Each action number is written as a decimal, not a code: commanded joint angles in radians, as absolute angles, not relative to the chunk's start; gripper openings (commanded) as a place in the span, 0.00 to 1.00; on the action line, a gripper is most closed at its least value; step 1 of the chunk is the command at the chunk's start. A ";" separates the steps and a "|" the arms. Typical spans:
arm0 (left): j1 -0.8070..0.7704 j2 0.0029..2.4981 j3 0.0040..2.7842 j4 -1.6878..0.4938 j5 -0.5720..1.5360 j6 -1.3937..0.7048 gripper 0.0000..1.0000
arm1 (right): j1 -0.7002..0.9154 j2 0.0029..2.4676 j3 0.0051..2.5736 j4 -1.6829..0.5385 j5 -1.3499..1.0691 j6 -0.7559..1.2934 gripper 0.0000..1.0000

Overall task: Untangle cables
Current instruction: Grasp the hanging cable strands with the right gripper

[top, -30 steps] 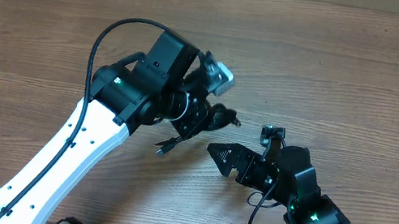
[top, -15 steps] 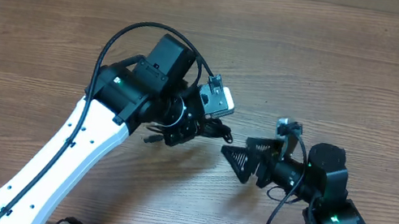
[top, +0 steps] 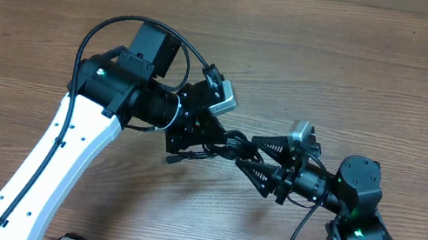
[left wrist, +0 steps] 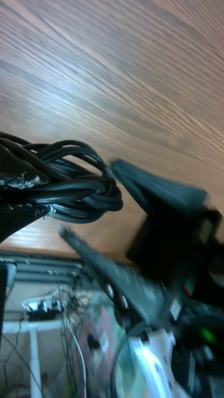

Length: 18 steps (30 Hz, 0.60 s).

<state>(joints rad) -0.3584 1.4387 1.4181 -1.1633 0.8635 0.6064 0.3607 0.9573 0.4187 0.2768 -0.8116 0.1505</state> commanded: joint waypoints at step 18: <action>-0.359 1.510 1.434 -0.934 0.608 0.159 0.82 | 0.365 0.983 0.432 0.302 -0.536 1.015 0.04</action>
<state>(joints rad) -0.3534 1.5021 1.4204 -0.9577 0.7456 0.3576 0.3626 0.9867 0.4187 0.3092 -0.6594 0.6781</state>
